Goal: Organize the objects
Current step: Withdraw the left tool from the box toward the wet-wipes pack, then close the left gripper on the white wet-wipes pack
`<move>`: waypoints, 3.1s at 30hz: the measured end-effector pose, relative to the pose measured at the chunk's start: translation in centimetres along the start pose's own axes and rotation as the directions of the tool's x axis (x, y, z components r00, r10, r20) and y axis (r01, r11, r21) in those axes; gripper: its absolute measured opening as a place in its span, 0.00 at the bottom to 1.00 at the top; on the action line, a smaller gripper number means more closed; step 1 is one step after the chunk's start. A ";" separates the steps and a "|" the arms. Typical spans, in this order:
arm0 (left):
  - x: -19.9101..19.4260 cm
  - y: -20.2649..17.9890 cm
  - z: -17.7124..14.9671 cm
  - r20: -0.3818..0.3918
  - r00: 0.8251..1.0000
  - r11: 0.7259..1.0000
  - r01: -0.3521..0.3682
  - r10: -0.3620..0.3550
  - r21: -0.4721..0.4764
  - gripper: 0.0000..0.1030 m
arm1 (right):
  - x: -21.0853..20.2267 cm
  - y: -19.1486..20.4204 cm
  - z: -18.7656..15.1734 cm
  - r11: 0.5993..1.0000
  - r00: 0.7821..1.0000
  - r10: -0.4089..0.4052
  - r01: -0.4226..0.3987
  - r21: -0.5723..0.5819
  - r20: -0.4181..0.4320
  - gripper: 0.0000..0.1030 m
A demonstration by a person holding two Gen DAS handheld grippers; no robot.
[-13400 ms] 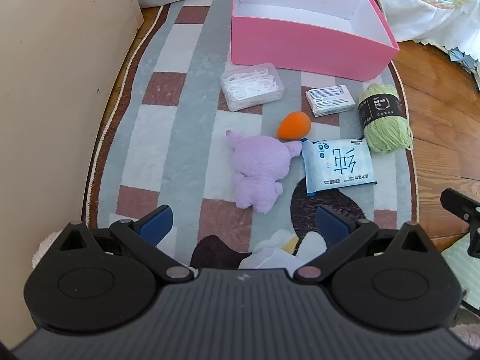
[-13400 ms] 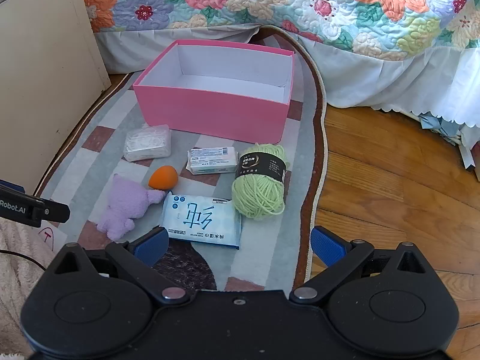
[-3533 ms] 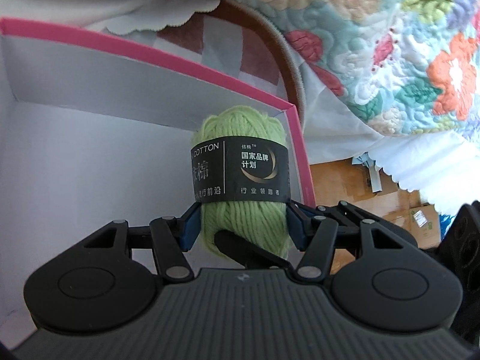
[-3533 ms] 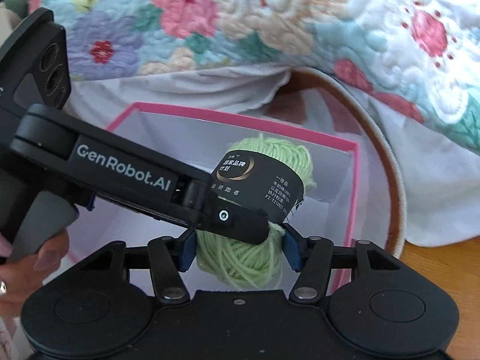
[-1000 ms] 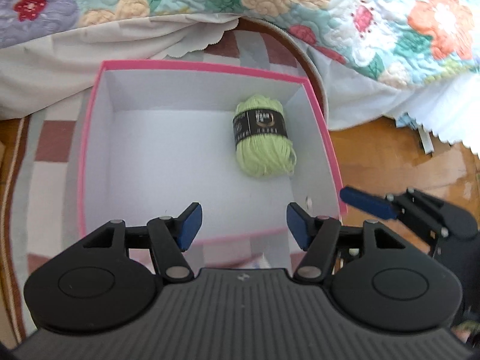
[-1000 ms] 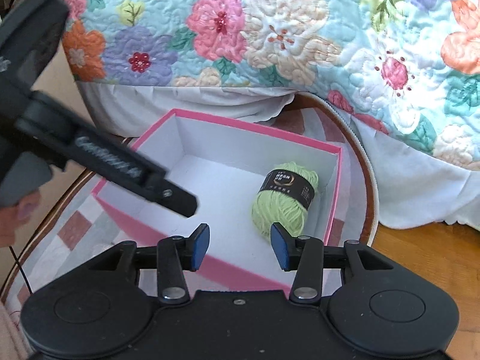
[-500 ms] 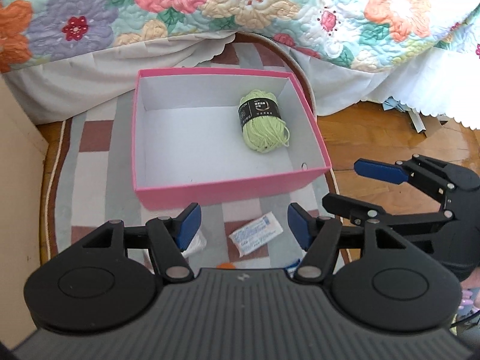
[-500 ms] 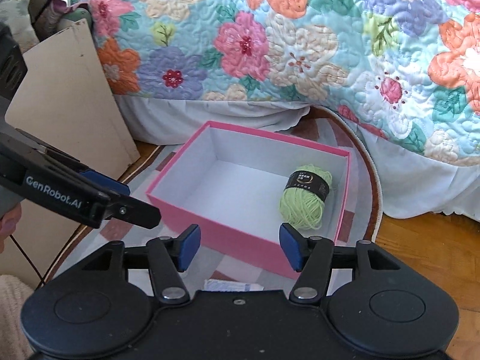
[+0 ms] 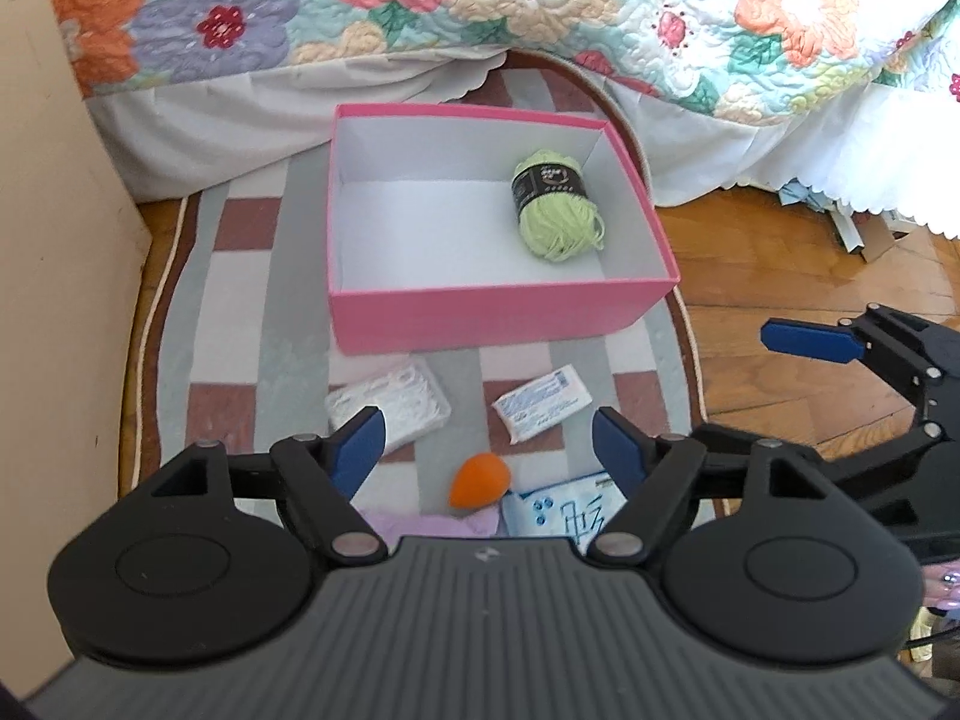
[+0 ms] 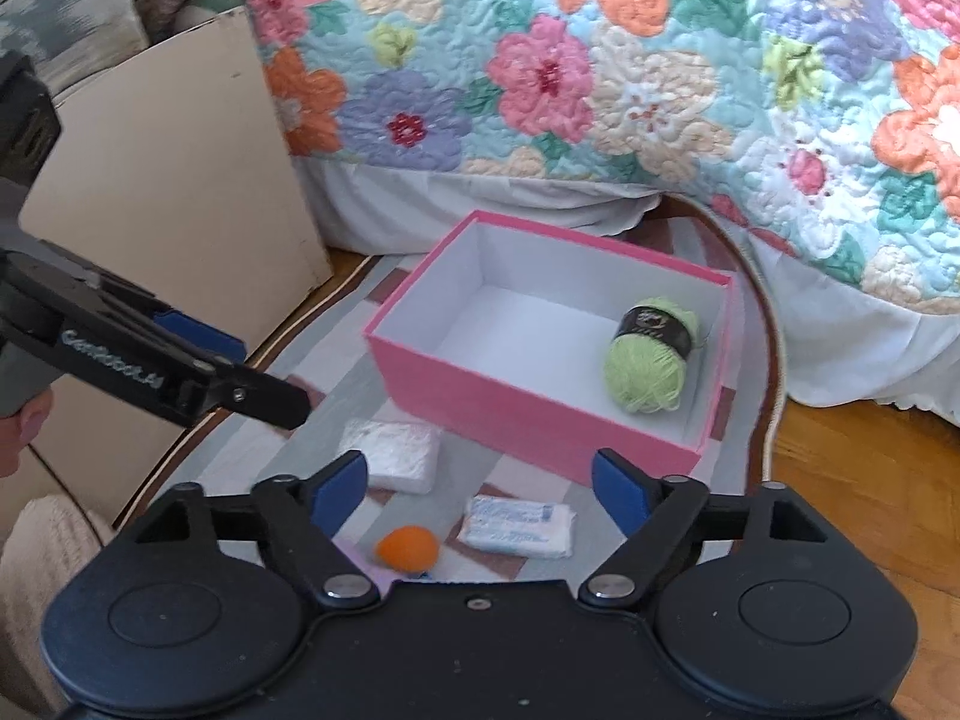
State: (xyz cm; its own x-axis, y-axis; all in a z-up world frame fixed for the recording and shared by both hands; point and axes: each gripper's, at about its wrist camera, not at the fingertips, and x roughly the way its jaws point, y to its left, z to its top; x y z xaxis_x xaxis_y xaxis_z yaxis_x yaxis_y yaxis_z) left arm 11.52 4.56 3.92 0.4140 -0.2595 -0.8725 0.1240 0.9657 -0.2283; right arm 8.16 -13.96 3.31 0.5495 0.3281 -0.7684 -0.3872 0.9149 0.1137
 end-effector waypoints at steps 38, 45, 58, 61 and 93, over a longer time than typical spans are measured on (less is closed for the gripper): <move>-0.9 -2.1 -7.0 -0.038 0.997 0.997 -0.059 0.061 0.058 0.97 | -3.8 3.1 -5.1 0.993 1.000 -0.011 0.010 -0.115 -0.012 0.97; -0.2 -2.4 -7.8 -0.059 0.997 0.995 -0.053 0.059 0.089 0.97 | -4.1 3.3 -6.3 0.986 0.999 0.049 -0.046 -0.158 0.012 0.97; 2.0 -1.2 -7.8 -0.025 0.998 0.996 -0.062 0.063 0.060 0.97 | -0.8 1.5 -9.5 0.996 0.995 0.087 -0.087 -0.014 -0.058 0.97; 3.0 -0.8 -7.8 -0.022 1.000 0.999 -0.018 0.019 0.038 0.96 | 0.5 0.9 -9.9 0.994 0.990 0.105 -0.101 0.041 -0.092 0.97; 13.4 -1.7 -11.8 -0.060 0.985 0.986 0.164 -0.165 -0.018 0.56 | 7.8 -2.6 -15.2 0.980 0.997 0.027 -0.013 0.198 -0.066 0.88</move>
State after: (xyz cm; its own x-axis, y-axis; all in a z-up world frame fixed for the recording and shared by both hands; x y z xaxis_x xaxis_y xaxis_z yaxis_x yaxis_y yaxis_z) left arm 6.25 -0.44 -12.48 0.3333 -0.4138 -0.8471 0.1742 0.9101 -0.3760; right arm 2.24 -17.37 -12.55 0.4890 0.3362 -0.8049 -0.2404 0.9390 0.2462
